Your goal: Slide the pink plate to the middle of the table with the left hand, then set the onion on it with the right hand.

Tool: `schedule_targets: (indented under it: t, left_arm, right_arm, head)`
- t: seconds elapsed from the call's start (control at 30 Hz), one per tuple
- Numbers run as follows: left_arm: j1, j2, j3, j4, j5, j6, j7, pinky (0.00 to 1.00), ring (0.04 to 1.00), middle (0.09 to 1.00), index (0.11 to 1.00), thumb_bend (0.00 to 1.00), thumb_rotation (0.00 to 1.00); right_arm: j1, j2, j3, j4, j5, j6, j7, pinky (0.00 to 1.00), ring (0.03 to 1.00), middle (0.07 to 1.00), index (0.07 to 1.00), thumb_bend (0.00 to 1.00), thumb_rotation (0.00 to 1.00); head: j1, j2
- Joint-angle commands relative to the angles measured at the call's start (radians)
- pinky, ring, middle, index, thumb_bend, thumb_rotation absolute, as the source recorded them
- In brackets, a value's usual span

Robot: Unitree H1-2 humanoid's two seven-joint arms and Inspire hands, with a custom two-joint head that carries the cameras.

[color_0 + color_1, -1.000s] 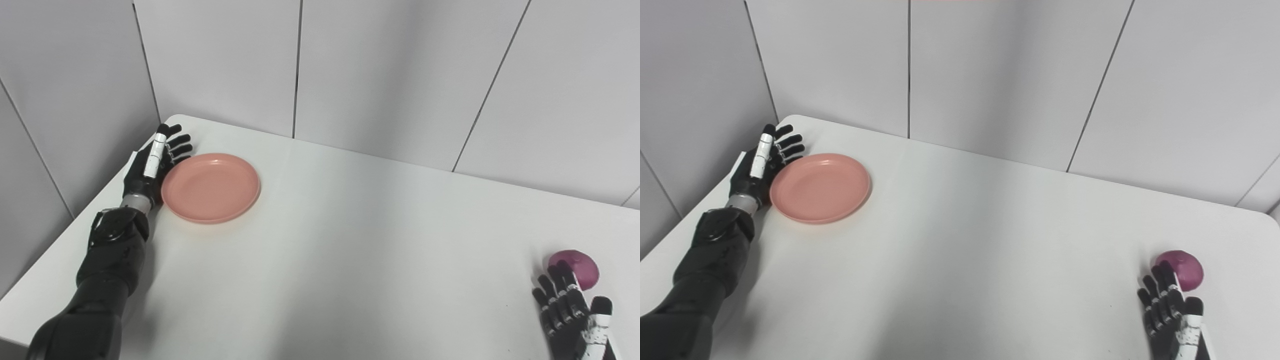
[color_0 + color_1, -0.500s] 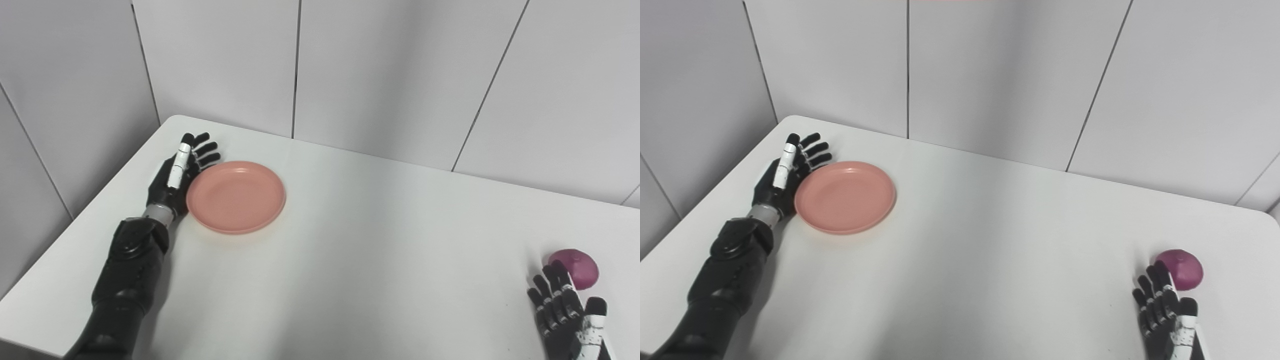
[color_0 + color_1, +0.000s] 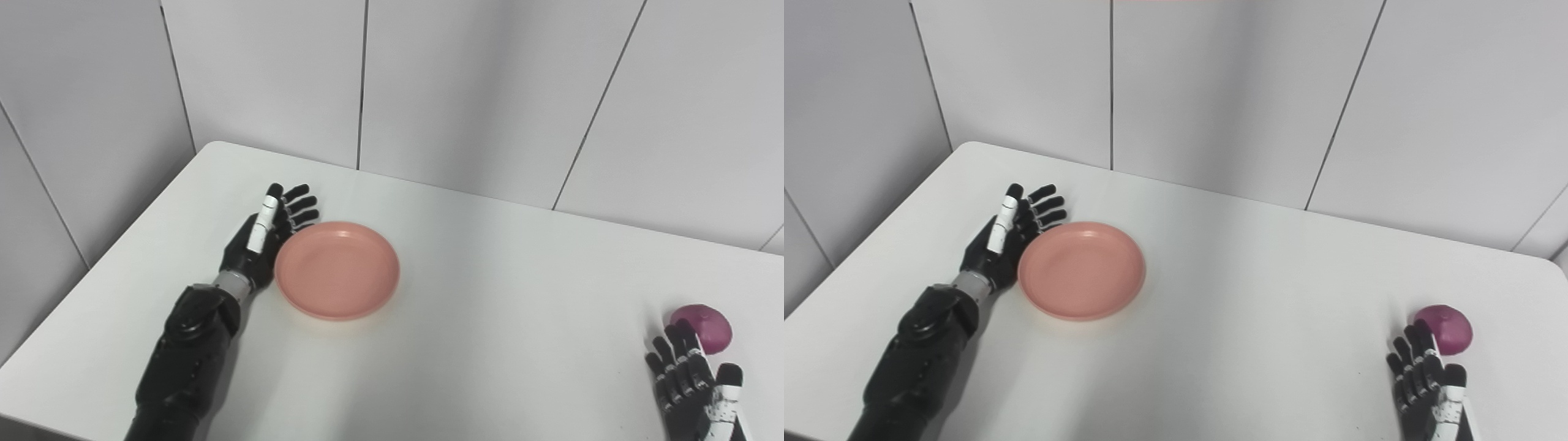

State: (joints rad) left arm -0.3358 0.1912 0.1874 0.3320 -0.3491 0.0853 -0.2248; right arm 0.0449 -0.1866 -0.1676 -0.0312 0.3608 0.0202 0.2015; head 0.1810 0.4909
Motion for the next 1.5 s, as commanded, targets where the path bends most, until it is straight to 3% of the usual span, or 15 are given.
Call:
schedule_targets:
  t: [0.0, 0.4, 0.7, 0.87, 1.03, 1.23, 1.47]
  left_arm:
    - [-0.005, -0.019, 0.002, -0.028, -0.016, 0.034, 0.018, 0.82, 0.831, 0.835, 0.819, 0.74, 0.89]
    - [0.045, -0.154, -0.034, -0.057, -0.021, 0.095, 0.046, 0.79, 0.809, 0.815, 0.805, 0.74, 0.87]
    - [0.085, -0.242, -0.073, -0.050, -0.011, 0.099, 0.050, 0.85, 0.854, 0.853, 0.837, 0.71, 0.90]
    - [0.099, -0.251, -0.117, -0.027, 0.001, 0.103, 0.027, 0.90, 0.888, 0.885, 0.872, 0.68, 0.94]
    - [0.102, -0.250, -0.146, 0.011, 0.000, 0.098, 0.004, 0.88, 0.867, 0.871, 0.856, 0.69, 0.91]
    - [0.113, -0.248, -0.169, 0.020, 0.000, 0.107, -0.016, 0.86, 0.856, 0.869, 0.842, 0.70, 0.89]
    - [0.112, -0.230, -0.177, 0.028, -0.005, 0.118, -0.042, 0.87, 0.858, 0.861, 0.850, 0.70, 0.89]
  right_arm:
    - [0.035, 0.033, 0.021, 0.049, 0.007, 0.024, 0.006, 1.00, 1.000, 1.000, 1.000, 0.74, 1.00]
    - [0.030, 0.047, 0.026, 0.061, -0.001, 0.004, 0.003, 1.00, 1.000, 1.000, 1.000, 0.75, 1.00]
    - [0.030, 0.058, 0.031, 0.064, -0.012, -0.009, 0.011, 1.00, 1.000, 1.000, 1.000, 0.75, 1.00]
    - [0.027, 0.071, 0.034, 0.077, -0.020, -0.025, 0.009, 1.00, 1.000, 1.000, 1.000, 0.75, 1.00]
    - [0.021, 0.090, 0.034, 0.092, -0.027, -0.035, 0.003, 1.00, 1.000, 1.000, 1.000, 0.77, 1.00]
    - [0.011, 0.112, 0.034, 0.112, -0.046, -0.049, -0.005, 1.00, 1.000, 1.000, 1.000, 0.80, 1.00]
    - [0.006, 0.145, 0.043, 0.098, -0.090, -0.031, -0.047, 1.00, 1.000, 1.000, 1.000, 0.84, 1.00]
  head:
    - [-0.001, -0.001]
    - [-0.015, 0.005]
    - [-0.041, 0.013]
    - [-0.074, 0.020]
    - [-0.119, 0.029]
    - [-0.201, 0.042]
    - [-0.249, 0.049]
